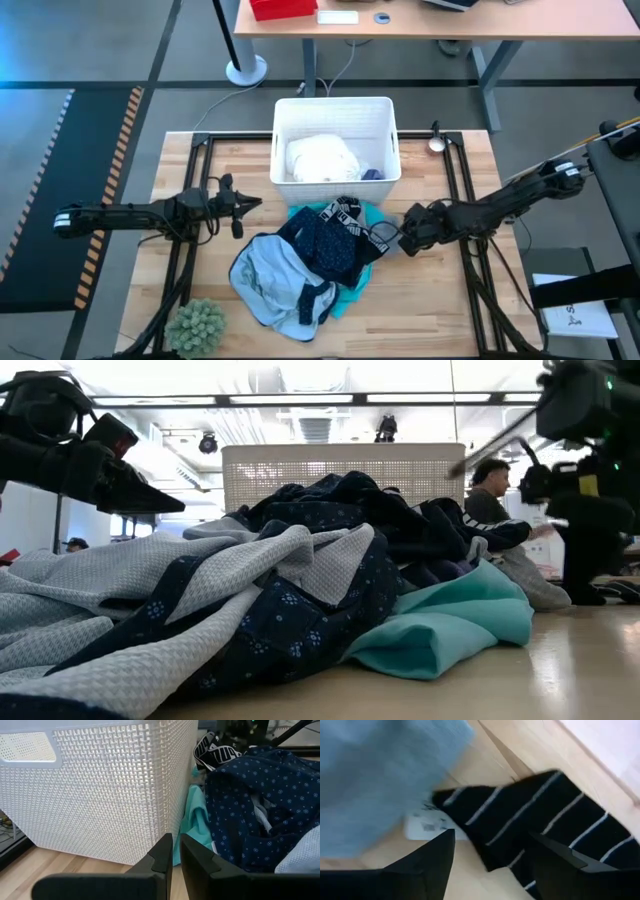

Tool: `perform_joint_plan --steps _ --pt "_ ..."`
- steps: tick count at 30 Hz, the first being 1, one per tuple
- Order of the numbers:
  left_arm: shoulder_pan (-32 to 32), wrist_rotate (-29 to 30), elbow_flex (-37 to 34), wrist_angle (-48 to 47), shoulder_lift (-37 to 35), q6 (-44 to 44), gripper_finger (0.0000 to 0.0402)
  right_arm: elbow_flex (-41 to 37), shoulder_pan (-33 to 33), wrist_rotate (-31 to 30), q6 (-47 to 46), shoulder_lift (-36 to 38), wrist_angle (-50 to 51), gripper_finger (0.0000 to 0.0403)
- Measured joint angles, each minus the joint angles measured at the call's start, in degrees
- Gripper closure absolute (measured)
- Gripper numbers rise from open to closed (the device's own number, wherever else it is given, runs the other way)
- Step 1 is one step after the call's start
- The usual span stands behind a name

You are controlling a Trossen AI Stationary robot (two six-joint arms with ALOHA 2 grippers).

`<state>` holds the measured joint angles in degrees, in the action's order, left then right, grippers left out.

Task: Sort clothes
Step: Put the black socks into the white bin

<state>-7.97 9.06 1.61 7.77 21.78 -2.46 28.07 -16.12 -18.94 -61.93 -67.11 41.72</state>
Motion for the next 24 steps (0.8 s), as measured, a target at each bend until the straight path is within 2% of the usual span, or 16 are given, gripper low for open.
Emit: perform_joint_plan --steps 3,6,9,14,15,20,24 --pt "0.02 0.0 0.0 -0.04 0.0 0.0 0.038 -1.94 0.0 0.64 -2.41 -1.49 -1.03 0.0176" --pt "0.02 0.0 0.0 -0.05 0.0 0.0 0.038 -2.57 -0.02 1.03 -4.2 -2.51 -1.34 0.02" --pt "0.02 0.0 -0.01 -0.04 0.0 0.0 0.038 -2.52 -0.09 0.76 -3.82 -2.8 -2.0 0.0255" --pt "0.0 0.0 0.0 -0.07 0.0 0.0 0.038 -1.29 -0.02 -1.26 -1.5 -2.89 -1.05 0.0375" --pt "0.01 0.0 0.0 -0.08 0.0 0.0 0.038 -0.96 -0.02 -1.49 -1.14 -2.89 -0.93 0.0387" --pt "0.02 0.53 0.0 -0.15 0.0 0.0 0.038 1.69 -0.13 -0.4 1.42 -2.83 -0.62 0.0381" --pt "0.02 0.74 0.0 -0.11 0.0 0.18 0.038 6.45 -1.11 0.18 3.44 -2.74 3.3 0.0396"
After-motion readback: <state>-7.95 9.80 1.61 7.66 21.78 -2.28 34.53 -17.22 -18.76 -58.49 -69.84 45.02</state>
